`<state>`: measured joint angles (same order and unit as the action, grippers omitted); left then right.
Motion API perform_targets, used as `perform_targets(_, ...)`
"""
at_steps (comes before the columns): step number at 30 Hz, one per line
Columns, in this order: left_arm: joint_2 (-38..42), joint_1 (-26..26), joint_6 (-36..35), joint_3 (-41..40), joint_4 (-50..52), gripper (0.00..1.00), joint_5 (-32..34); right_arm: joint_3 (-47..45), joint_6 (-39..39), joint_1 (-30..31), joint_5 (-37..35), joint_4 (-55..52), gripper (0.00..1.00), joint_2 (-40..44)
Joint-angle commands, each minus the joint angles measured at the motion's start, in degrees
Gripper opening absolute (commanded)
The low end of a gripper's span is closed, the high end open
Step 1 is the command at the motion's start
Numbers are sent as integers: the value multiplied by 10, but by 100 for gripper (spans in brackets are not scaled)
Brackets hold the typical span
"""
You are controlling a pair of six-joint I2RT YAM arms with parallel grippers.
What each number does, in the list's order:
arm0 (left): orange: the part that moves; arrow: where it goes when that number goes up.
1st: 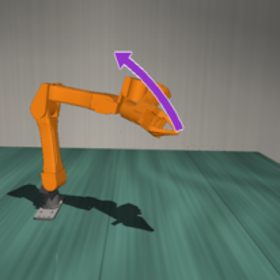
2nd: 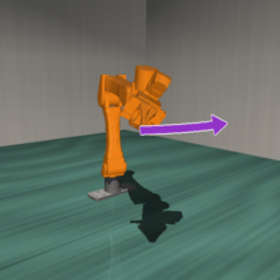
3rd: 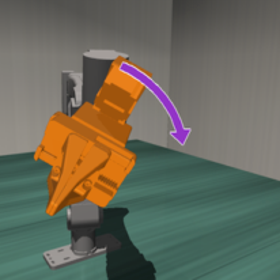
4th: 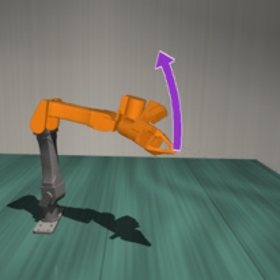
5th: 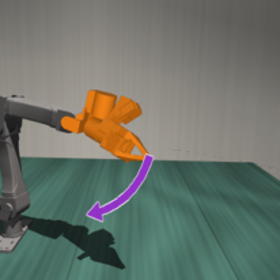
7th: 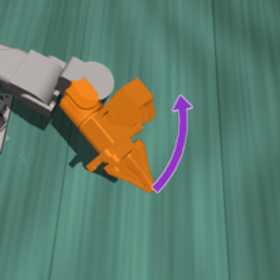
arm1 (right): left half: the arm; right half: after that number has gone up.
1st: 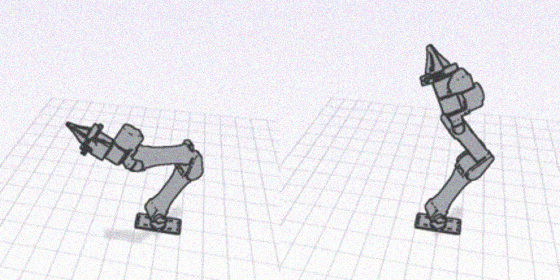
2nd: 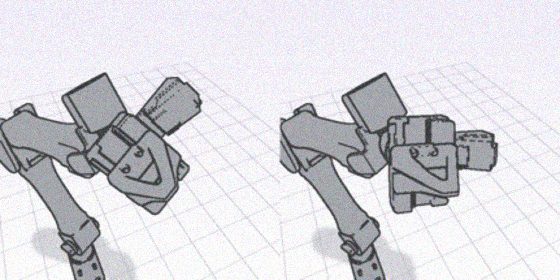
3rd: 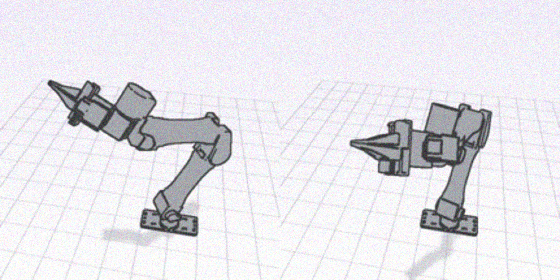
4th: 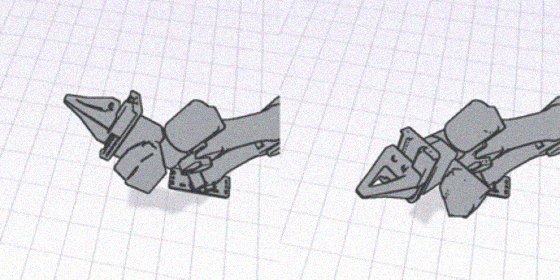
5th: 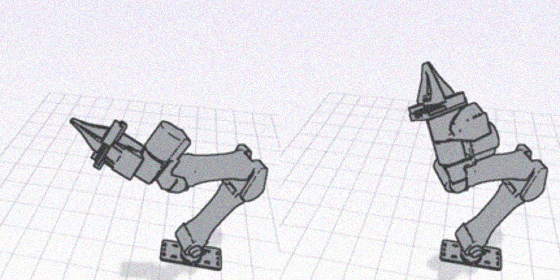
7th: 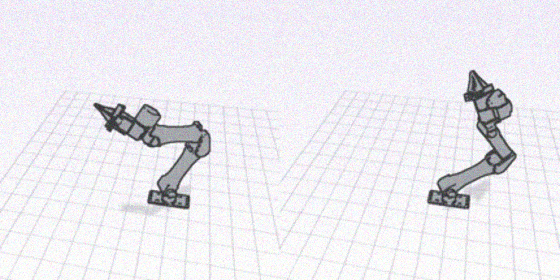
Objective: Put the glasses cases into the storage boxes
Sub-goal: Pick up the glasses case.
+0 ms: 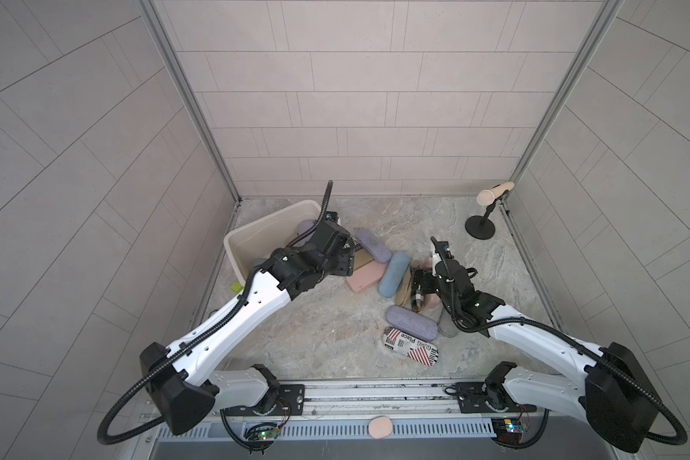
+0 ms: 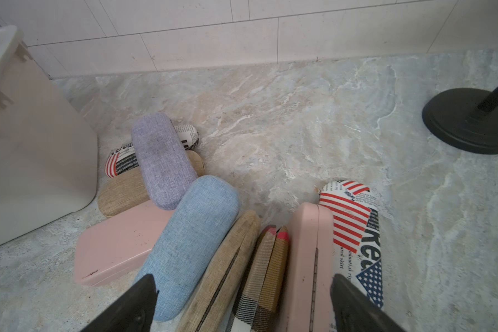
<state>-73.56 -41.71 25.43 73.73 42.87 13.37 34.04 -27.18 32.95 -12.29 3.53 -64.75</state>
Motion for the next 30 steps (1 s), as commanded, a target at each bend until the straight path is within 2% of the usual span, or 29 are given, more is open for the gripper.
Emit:
perform_targets(1, -46, -18, -19, -6, -42, 79, 18, 0, -30, -5, -13, -17, 96, -7)
perform_targets(6, -168, -30, -78, 38, -39, 85, -2, 4, -38, -11, -14, -22, 96, -16)
perform_targets(10, -252, -30, -67, 98, -35, 87, -3, 8, -49, -13, -31, -33, 99, -24)
perform_targets(14, -323, -25, 20, 171, -35, 91, 51, 8, -46, -15, -33, -35, 100, -21)
perform_targets(16, -348, -23, 58, 198, -39, 92, 52, 5, -44, -14, -37, -35, 100, -15)
perform_targets(21, -396, -12, 171, 219, -66, 94, 67, 2, -39, -14, -28, -34, 100, -7)
perform_targets(23, -411, -7, 201, 232, -77, 94, 37, 3, -38, -15, -21, -32, 100, -5)
perform_targets(25, -424, -7, 250, 242, -83, 94, 34, 1, -36, -14, -17, -31, 100, 0)
perform_targets(30, -447, -4, 359, 264, -101, 100, 87, -2, -31, -14, -6, -29, 100, 18)
